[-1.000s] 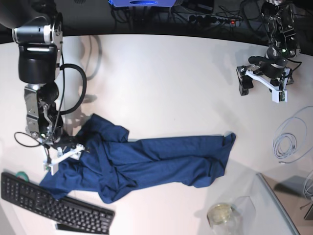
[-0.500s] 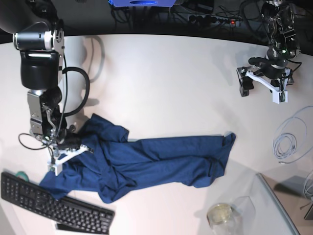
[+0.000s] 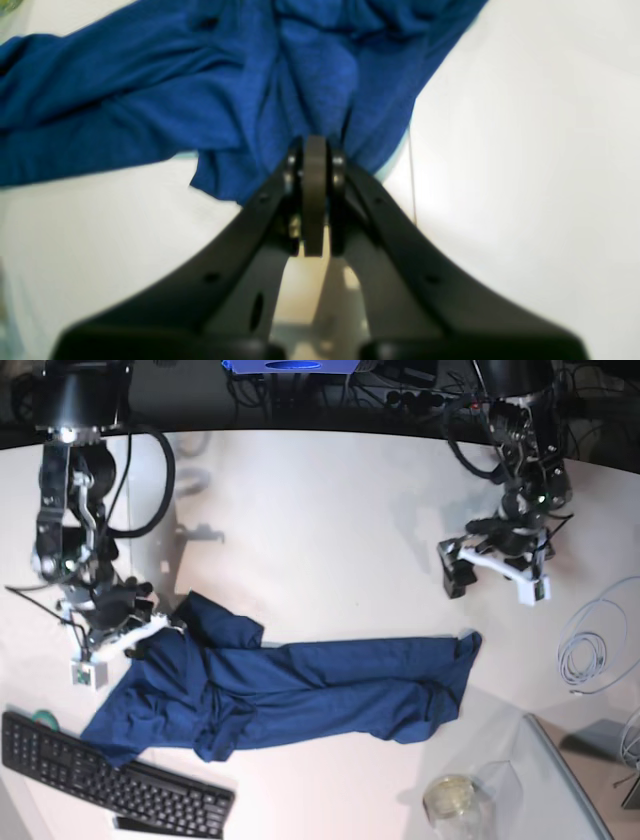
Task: Layout the t-shirt on the table in an organized manner, then fold the t-shirt properly
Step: 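Grasp the shirt with the left gripper opposite the right gripper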
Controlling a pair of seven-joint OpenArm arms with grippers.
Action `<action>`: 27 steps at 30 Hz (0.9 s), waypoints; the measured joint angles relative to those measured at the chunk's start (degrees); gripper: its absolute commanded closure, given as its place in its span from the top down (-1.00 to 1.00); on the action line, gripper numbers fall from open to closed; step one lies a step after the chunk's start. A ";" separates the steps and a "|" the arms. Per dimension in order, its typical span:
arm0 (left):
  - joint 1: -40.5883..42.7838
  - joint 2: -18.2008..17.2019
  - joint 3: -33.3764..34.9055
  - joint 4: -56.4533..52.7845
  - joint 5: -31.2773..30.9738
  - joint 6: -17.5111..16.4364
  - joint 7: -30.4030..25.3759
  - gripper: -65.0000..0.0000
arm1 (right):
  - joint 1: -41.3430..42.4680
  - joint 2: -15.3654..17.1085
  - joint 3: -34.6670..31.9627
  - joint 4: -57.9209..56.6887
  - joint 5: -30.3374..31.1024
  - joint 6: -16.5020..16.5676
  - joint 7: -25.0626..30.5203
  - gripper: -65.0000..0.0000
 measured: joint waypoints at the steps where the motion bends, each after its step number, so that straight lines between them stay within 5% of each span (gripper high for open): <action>1: -1.44 0.11 -0.09 -1.84 0.07 0.02 -0.09 1.00 | -1.79 0.02 0.04 2.73 0.09 0.02 0.15 -1.00; 7: -7.43 -1.42 4.94 -10.99 0.55 0.20 -2.03 1.00 | -8.33 -0.17 3.69 13.57 0.50 0.44 -0.15 -1.00; 18: -20.39 -2.10 7.91 -29.29 -0.35 0.02 -9.38 1.00 | -8.37 0.50 5.01 12.41 0.26 0.24 -0.15 -1.00; 27: -22.38 0.11 7.96 -30.82 -0.57 -0.26 -9.53 1.00 | -8.44 0.48 5.01 12.44 0.26 0.22 -0.13 -1.00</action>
